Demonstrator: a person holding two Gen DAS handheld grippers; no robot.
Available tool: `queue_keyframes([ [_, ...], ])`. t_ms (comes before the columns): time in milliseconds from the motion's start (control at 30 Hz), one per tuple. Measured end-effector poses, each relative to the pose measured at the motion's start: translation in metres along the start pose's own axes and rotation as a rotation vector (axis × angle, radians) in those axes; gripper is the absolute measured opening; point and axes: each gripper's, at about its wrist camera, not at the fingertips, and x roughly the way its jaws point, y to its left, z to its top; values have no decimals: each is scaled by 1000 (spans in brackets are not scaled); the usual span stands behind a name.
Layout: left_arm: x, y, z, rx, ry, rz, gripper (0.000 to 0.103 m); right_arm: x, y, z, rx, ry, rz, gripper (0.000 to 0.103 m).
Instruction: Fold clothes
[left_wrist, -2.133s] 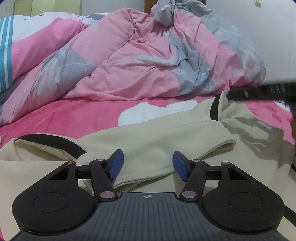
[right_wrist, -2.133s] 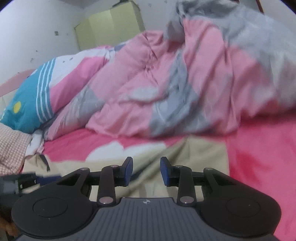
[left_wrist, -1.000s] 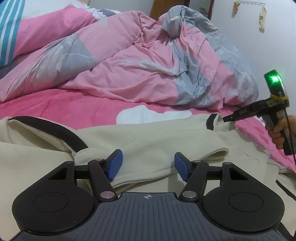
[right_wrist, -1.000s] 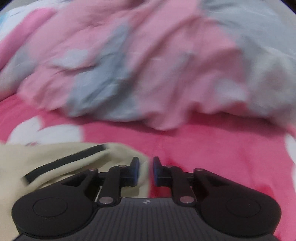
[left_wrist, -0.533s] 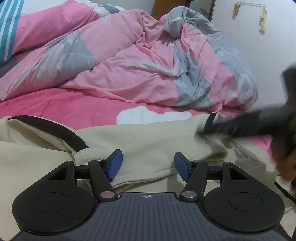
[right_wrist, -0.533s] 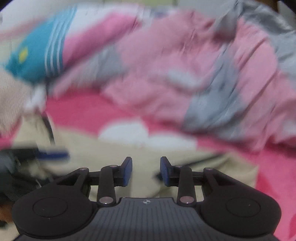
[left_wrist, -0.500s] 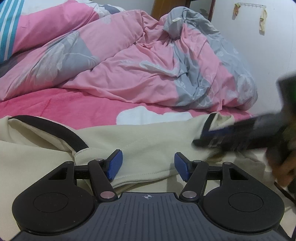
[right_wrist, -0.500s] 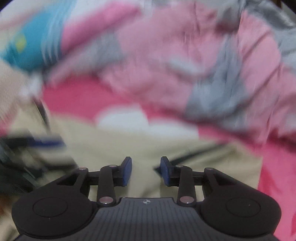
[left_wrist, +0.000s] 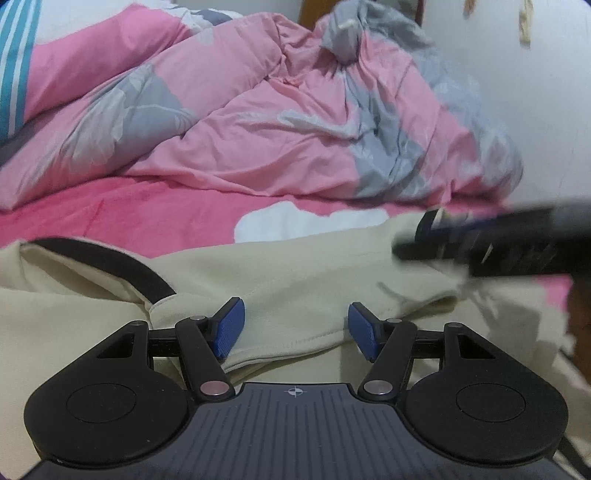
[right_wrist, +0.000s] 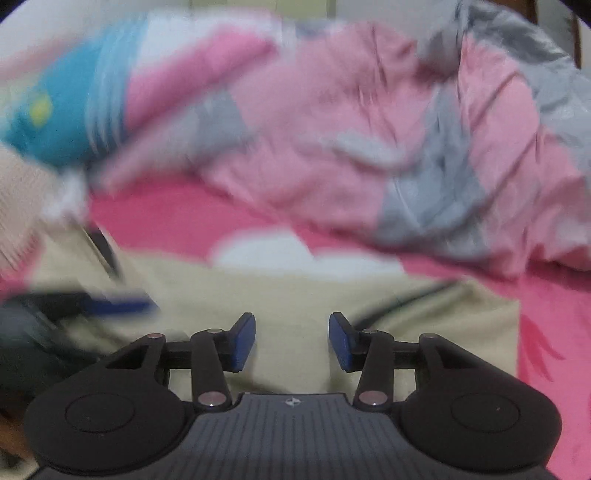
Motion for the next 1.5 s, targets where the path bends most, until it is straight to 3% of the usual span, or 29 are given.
queue_keyframes([
  [167,-10,-12,1,95,47,52,64,9,8,-6,-14,149,-110,46],
  [267,-38,-9,2,82,43,60,64,-39,9,-2,17,88,-92,47],
  [367,-82,-4,-4,-4,21,56,64,-96,8,-10,38,42,-76,47],
  [533,-156,-15,-38,-85,20,64,65,-172,16,-63,91,27,-83,52],
  [600,-182,-27,-61,-100,25,36,67,-190,24,-95,105,30,-72,54],
  [733,-199,-45,-104,-99,63,46,69,-189,45,-159,88,130,-92,61],
  [767,-199,-48,-114,-87,76,62,69,-194,52,-167,67,95,-120,61],
  [900,-213,-50,-132,-83,49,100,71,-224,61,-165,106,35,-124,69],
  [967,-214,-47,-136,-119,42,114,75,-226,60,-169,104,31,-126,84],
  [1033,-215,-47,-141,-131,29,126,76,-218,58,-175,95,76,-160,86],
  [1133,-219,-49,-144,-133,16,142,77,-222,56,-176,133,60,-164,86],
  [1267,-229,-50,-139,-157,4,156,78,-223,61,-153,109,-4,-151,87],
  [1333,-230,-46,-131,-211,-30,147,86,-212,64,-140,84,-15,-143,92],
  [1500,-198,-40,-124,-268,-16,169,90,-167,68,-107,60,-39,-120,96],
])
